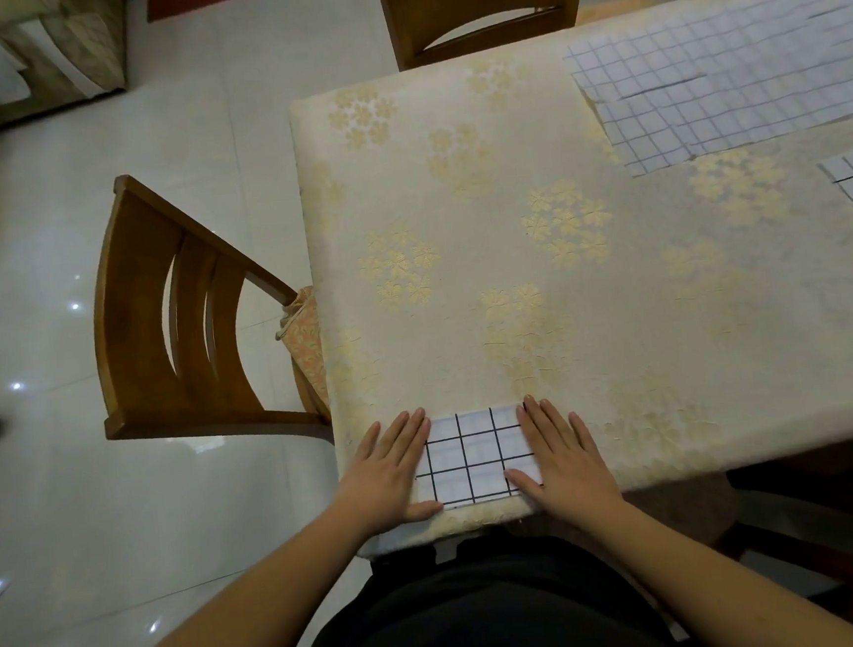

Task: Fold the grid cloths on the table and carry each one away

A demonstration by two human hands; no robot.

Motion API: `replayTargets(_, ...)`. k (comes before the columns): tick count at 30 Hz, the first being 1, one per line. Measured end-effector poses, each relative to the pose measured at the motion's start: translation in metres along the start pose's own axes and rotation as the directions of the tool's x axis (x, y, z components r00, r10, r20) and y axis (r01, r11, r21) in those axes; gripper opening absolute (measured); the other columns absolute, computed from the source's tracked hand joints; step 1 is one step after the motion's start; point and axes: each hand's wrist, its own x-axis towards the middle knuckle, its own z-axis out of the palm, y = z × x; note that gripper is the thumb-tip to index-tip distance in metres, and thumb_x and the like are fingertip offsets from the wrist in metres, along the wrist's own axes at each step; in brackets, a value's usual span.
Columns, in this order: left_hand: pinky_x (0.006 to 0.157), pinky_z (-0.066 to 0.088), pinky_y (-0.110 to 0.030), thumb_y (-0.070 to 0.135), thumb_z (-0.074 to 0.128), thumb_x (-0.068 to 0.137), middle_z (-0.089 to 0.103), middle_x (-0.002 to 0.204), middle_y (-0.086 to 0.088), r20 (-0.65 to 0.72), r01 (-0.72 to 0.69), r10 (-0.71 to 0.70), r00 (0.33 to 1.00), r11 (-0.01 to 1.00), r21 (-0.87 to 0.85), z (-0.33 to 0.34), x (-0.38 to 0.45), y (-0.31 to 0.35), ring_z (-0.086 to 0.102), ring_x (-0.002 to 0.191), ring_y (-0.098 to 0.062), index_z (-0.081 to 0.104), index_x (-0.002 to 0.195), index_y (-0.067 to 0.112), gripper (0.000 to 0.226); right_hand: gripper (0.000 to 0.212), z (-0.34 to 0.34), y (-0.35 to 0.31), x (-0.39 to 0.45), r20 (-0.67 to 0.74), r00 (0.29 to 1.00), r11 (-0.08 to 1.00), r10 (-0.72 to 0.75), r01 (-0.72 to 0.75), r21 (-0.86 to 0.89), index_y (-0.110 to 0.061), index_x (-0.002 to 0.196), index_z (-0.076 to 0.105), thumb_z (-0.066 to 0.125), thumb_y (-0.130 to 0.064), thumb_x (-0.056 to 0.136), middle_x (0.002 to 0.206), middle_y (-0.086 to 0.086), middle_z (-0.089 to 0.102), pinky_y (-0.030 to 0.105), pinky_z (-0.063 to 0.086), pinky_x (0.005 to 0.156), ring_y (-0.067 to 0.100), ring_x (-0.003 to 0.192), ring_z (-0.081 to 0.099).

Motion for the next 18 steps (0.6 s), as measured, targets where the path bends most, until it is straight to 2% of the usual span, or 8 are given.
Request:
replayTargets(3,0.119,-0.006,-0.043,0.076,0.038,0.083,-0.025,0.157,0.000,0.017,-0.028,0.028,0.999,0.999,0.031,-0.009,0.001,0.000,-0.020,0.144,-0.017,-0.015,0.153,0.015,0.107,0.087,-0.008,-0.008,0.000,-0.046,0.999,1.000,0.003,-0.002,0.022,-0.021,0.155,-0.008,-0.004,-0.069,0.083,0.163,0.000,-0.013,0.040,-0.017,0.115,0.016,0.149,-0.014)
replayTargets(5,0.119,-0.006,-0.040,0.072,0.040,0.086,-0.025,0.157,0.002,0.011,0.001,-0.001,1.000,0.999,-0.044,-0.017,-0.002,0.000,-0.019,0.145,-0.014,-0.018,0.153,0.018,0.103,0.087,-0.016,-0.017,0.000,-0.078,0.996,0.997,0.035,-0.030,0.066,-0.021,0.155,-0.005,-0.008,-0.065,0.081,0.163,-0.001,-0.013,0.039,-0.018,0.115,0.017,0.149,-0.014)
replayTargets(8,0.120,-0.002,-0.040,0.064,0.036,0.092,-0.014,0.163,0.001,-0.025,0.080,-0.084,0.996,0.989,-0.126,-0.023,-0.012,-0.002,-0.010,0.149,-0.016,-0.009,0.155,0.020,0.089,0.084,-0.023,-0.032,0.000,-0.101,0.995,0.995,0.019,-0.009,0.100,-0.024,0.156,-0.002,-0.008,-0.063,0.082,0.164,-0.002,-0.009,0.038,-0.016,0.116,0.016,0.150,-0.012)
replayTargets(12,0.120,0.006,-0.041,0.060,0.024,0.093,0.020,0.161,-0.003,-0.051,0.178,-0.187,0.981,0.974,-0.144,-0.026,-0.035,-0.003,0.012,0.149,-0.023,0.022,0.154,0.020,0.073,0.083,-0.034,-0.057,0.001,-0.094,0.995,0.983,-0.025,0.041,0.177,-0.026,0.155,0.012,-0.009,-0.063,0.084,0.163,-0.003,0.011,0.038,-0.007,0.119,0.016,0.150,0.001)
replayTargets(15,0.120,0.009,-0.042,0.057,0.034,0.096,0.023,0.160,-0.001,0.019,0.248,-0.248,0.968,0.953,-0.173,-0.027,-0.060,-0.008,0.017,0.148,-0.021,0.022,0.154,0.020,0.069,0.065,-0.039,-0.079,-0.003,-0.075,0.995,0.979,-0.069,0.082,0.187,-0.025,0.154,0.018,0.008,-0.055,0.097,0.162,-0.003,0.016,0.037,0.000,0.120,0.016,0.150,0.007)
replayTargets(18,0.120,0.009,-0.044,0.059,0.033,0.097,0.022,0.160,0.000,0.042,0.275,-0.272,0.961,0.944,-0.184,-0.025,-0.087,-0.014,0.016,0.148,-0.022,0.020,0.154,0.021,0.070,0.054,-0.039,-0.102,-0.009,-0.081,0.993,0.983,-0.085,0.097,0.157,-0.024,0.154,0.019,0.019,-0.044,0.103,0.163,-0.001,0.014,0.037,0.005,0.121,0.017,0.150,0.007)
